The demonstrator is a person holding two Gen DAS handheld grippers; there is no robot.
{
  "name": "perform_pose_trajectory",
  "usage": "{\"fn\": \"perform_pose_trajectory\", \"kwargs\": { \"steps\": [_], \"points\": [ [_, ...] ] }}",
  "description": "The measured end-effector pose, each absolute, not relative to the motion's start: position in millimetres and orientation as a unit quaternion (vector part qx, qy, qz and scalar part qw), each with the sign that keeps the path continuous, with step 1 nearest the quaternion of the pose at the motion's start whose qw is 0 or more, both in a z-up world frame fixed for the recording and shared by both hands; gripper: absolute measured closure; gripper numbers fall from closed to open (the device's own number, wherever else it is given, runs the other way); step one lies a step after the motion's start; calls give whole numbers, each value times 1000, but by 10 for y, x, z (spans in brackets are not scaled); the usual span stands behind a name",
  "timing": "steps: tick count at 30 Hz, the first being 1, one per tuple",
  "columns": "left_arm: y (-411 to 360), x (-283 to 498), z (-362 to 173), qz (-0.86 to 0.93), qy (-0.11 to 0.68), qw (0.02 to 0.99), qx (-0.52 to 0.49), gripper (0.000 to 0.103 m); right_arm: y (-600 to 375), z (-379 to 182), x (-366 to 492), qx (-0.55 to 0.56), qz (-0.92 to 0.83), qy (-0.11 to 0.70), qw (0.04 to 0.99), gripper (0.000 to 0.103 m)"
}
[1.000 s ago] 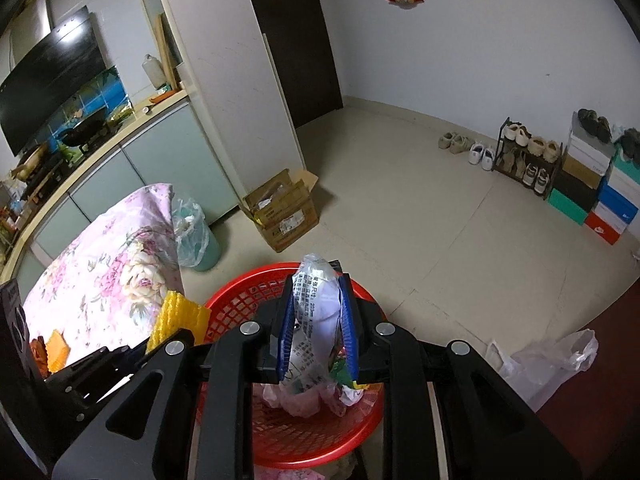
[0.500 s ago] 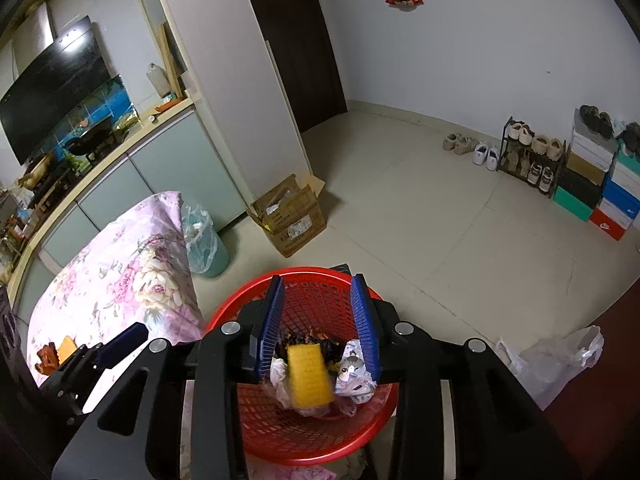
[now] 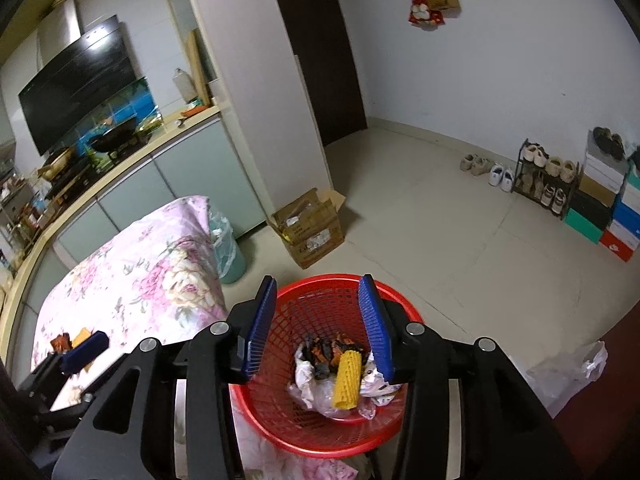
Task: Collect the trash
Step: 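Return both tools to the remaining trash on the bedspread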
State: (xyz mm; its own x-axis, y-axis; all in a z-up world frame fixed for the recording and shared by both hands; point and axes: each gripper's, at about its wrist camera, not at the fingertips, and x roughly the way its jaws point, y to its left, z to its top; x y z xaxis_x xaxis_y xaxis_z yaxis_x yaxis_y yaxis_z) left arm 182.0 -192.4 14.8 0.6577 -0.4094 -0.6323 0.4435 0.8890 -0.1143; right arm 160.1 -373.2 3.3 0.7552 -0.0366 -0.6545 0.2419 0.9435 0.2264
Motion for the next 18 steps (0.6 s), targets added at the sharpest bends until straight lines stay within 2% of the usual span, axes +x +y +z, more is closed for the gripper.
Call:
{"fn": "perform_pose_trajectory", "kwargs": {
  "steps": [9,12,18],
  "points": [
    [-1144,1633,285,-184,340,922,30,36,-3371,54,1576,120,-42,344,930,60],
    [-754,1603,305,-153,346,925,32,36,-3258,50,1562,110,-29,344,932,53],
    [-54,1517,208,-104,358,928,16,35,-3011,9,1543,88,-1,350,932,53]
  ]
}}
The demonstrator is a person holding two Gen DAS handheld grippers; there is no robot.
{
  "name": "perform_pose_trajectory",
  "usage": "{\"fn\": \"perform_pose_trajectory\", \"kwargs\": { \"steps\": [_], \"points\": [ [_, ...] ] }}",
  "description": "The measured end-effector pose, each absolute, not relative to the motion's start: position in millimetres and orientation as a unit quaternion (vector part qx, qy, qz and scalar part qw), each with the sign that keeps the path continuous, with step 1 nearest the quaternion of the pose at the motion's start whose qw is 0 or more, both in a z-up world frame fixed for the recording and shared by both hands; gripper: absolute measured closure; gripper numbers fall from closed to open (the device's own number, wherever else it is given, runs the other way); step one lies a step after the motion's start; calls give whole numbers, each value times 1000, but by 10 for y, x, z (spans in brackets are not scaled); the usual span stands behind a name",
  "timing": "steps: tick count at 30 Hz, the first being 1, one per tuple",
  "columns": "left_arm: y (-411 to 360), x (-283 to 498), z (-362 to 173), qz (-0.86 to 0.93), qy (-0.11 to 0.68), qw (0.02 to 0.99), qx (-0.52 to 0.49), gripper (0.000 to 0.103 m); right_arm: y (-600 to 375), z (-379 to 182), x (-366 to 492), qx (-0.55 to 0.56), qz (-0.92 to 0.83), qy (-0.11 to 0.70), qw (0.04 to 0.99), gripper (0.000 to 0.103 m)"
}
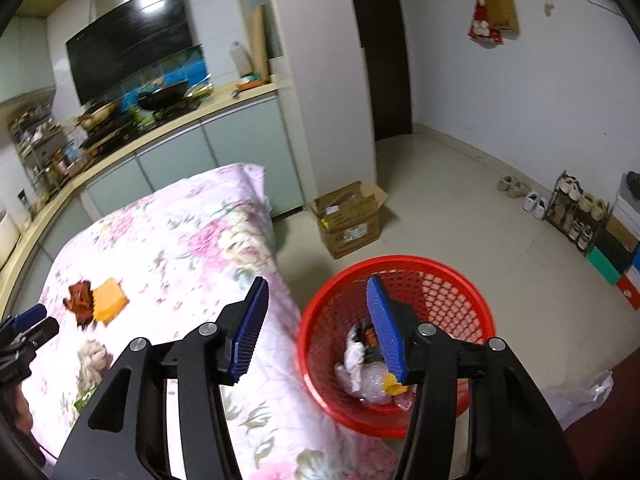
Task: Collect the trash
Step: 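Return both tools to the remaining trash on the bedspread, then grasp the white mesh cloth with left tool while right tool grasps green pea bag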
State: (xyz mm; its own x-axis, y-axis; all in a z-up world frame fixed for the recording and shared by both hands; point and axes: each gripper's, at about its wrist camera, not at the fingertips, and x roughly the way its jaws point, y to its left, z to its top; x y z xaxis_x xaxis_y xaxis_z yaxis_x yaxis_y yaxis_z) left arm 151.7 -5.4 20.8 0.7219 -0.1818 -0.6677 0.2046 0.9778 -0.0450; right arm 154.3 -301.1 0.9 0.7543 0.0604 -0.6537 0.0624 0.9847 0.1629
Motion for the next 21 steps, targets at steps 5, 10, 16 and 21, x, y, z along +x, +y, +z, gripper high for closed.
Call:
{"fn": "perform_pose_trajectory", "kwargs": {
  "steps": [5,10,16,21],
  "points": [
    [276,1487,-44,-107,391,914,-19,35,-2790,0,1515,69,18,351,934,52],
    [300,1514,-340,-117,418,900,-33,35,-2607,-51,1486,54,36,357,932,52],
    [228,1551,-502,-123,427,895,-38,36,-2417,-118,1464,35,61,364,929,52],
    [173,1534,-535,-123,426,896,-27,44,-2285,-168,1438,26,85,370,925,51]
  ]
}}
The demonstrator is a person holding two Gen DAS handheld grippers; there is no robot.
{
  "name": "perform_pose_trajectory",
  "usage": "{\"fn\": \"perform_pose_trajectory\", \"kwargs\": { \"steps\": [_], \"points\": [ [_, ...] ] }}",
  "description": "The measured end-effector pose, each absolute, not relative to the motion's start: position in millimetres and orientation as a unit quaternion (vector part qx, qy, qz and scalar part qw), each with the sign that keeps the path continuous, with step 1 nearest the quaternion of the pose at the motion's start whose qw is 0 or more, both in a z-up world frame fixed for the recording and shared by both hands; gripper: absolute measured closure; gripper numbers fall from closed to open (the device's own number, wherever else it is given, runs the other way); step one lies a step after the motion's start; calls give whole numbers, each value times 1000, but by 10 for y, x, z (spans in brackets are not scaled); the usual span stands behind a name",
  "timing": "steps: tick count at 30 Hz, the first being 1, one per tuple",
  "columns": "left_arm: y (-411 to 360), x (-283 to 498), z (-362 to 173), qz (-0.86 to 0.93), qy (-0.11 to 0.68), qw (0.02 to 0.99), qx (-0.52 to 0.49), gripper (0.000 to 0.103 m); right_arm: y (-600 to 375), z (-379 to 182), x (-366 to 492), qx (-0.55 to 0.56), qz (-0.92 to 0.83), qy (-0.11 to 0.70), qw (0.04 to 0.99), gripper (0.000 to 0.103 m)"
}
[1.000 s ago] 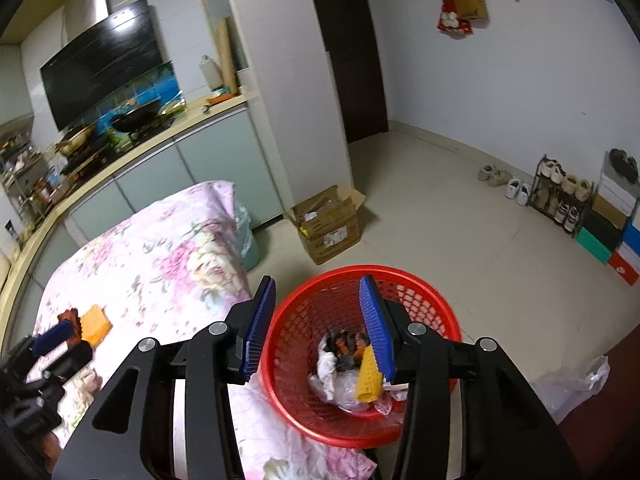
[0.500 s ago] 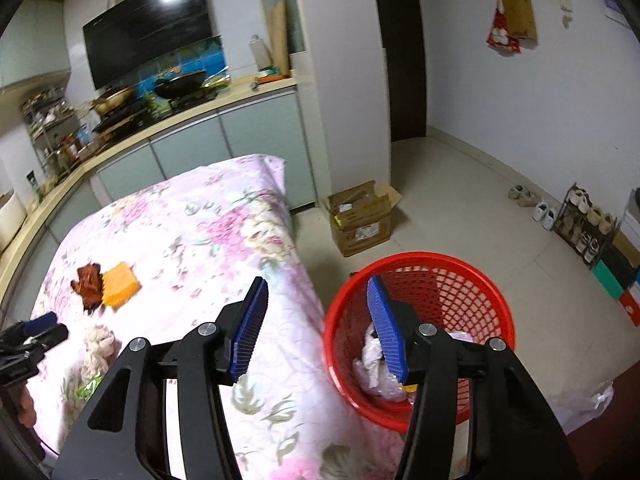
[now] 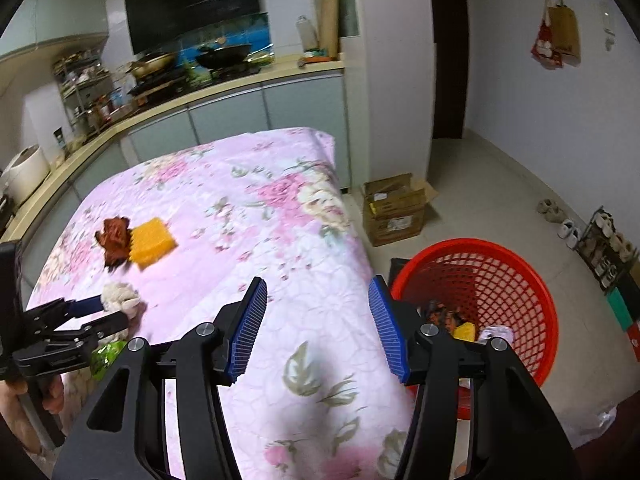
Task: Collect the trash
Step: 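Grasp the white mesh cloth with left tool while right tool grasps green pea bag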
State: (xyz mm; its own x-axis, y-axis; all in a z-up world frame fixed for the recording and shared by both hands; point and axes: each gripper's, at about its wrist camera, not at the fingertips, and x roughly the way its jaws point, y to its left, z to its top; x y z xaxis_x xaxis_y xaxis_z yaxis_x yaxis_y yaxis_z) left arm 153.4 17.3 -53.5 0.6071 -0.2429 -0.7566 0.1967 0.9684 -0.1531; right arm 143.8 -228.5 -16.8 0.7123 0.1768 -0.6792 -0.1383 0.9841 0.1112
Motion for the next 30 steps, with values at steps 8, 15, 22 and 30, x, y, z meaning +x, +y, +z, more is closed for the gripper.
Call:
{"fn": "perform_pose_trajectory", "kwargs": {
  "steps": [8,15,22,30],
  "points": [
    [169,1485,-538,-97,413,906,-7,64,-2164,-217,1410,19,105,375,921,51],
    [178,1469,-525,-92,408,908,2,72,-2150,-235,1415,21,111,378,919,51],
    [230,1438,-462,-88,399,913,-5,76,-2040,-276,1391,13,132,379,916,50],
    [561,1387,-245,-52,376,924,-37,76,-1777,-307,1272,5,188,367,911,39]
  ]
}}
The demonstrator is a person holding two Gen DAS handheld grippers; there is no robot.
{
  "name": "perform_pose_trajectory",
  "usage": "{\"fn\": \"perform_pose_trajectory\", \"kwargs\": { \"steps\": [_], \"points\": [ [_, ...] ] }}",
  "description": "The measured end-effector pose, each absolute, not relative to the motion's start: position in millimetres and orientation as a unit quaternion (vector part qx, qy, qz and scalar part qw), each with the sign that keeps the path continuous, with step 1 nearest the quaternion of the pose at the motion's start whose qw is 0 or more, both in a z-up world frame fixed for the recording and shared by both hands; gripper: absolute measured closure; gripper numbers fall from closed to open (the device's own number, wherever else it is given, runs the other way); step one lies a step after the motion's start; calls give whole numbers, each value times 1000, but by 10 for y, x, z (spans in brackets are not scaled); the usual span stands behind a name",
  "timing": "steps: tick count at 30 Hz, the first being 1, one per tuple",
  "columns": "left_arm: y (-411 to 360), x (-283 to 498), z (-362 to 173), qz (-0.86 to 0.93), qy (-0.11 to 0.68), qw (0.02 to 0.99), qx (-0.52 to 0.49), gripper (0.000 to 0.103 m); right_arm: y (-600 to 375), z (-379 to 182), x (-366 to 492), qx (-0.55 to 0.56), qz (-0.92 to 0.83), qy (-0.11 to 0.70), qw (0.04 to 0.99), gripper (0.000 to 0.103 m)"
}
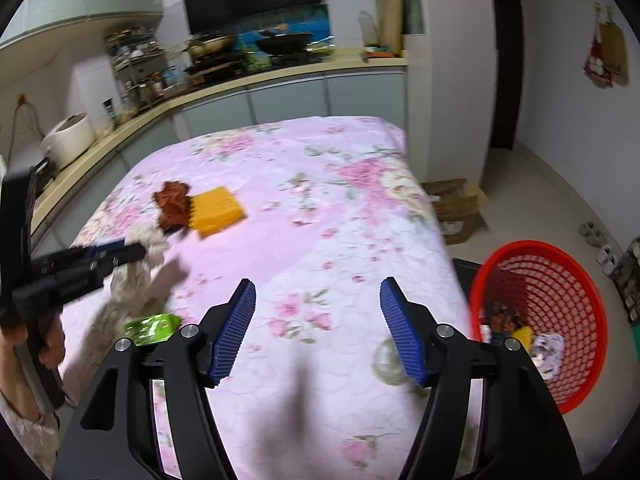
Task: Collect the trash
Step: 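Grasp the white mesh cloth with left tool while right tool grasps green pea bag, then lift the mesh cloth and green pea bag toward the red basket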
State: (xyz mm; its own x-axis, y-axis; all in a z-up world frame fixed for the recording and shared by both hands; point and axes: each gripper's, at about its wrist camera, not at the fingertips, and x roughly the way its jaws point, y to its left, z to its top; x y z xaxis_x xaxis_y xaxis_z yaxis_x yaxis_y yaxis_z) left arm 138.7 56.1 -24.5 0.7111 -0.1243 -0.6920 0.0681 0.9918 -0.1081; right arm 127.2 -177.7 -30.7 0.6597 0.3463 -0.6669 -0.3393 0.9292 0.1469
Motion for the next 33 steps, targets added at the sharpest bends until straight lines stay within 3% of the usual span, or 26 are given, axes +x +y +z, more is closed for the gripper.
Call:
{"fn": "perform_pose_trajectory", "kwargs": {
  "steps": [8,14,23,25,27,33],
  "points": [
    [826,1337,-24,-28,354,932,-64,76,-1173,-403,1111,-24,297,375,878,39],
    [895,1335,13,-23,351,933,-71,76,-791,-542,1047,-33,358,393,846,31],
    [913,1327,20,-23,350,934,-72,76,-440,-755,1087,-67,367,417,829,31],
    [918,1331,22,-23,350,934,-73,76,-450,-761,1116,-70,363,415,831,34],
    [915,1336,24,-24,350,934,-72,76,-450,-763,1122,-75,364,416,830,47],
    [890,1329,19,-27,351,934,-67,76,-463,-816,1083,-97,364,417,827,58]
  ]
}}
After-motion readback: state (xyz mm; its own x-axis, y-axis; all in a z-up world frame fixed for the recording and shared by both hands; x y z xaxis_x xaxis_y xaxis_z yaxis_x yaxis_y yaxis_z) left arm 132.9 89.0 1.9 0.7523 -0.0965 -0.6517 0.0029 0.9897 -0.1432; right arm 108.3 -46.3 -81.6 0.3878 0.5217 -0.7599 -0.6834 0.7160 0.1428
